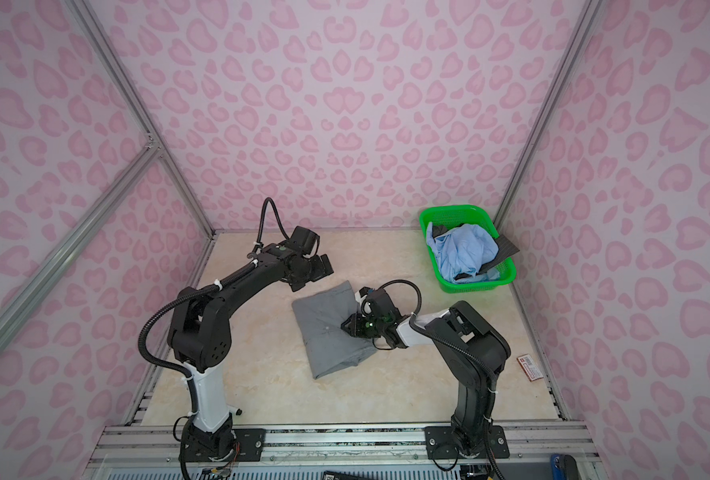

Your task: Fold and stack the long sleeve shirts

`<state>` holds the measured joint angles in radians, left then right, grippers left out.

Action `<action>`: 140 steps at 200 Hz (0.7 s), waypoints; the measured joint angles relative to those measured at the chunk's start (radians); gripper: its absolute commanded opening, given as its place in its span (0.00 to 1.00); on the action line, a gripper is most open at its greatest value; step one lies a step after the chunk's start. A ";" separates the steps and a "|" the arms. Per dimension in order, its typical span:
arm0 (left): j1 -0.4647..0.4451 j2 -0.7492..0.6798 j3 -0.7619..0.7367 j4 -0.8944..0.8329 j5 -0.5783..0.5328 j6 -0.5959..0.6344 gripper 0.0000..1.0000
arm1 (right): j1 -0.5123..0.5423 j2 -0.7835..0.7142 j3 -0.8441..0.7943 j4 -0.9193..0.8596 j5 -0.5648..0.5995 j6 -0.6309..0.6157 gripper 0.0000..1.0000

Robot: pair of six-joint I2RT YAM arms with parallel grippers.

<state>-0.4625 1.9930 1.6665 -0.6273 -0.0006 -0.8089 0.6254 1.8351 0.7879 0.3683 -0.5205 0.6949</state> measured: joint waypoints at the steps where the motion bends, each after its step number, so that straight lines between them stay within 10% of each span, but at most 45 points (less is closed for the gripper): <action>1: -0.001 0.002 0.005 0.000 0.003 0.000 0.97 | 0.000 0.000 0.000 0.000 0.000 0.000 0.32; 140: -0.087 0.193 0.037 0.069 0.109 -0.107 0.94 | 0.029 -0.116 -0.079 -0.016 0.030 -0.006 0.32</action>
<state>-0.5495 2.1864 1.7039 -0.5587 0.1089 -0.9157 0.6544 1.7191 0.7090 0.3527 -0.4908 0.6891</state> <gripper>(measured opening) 0.938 0.319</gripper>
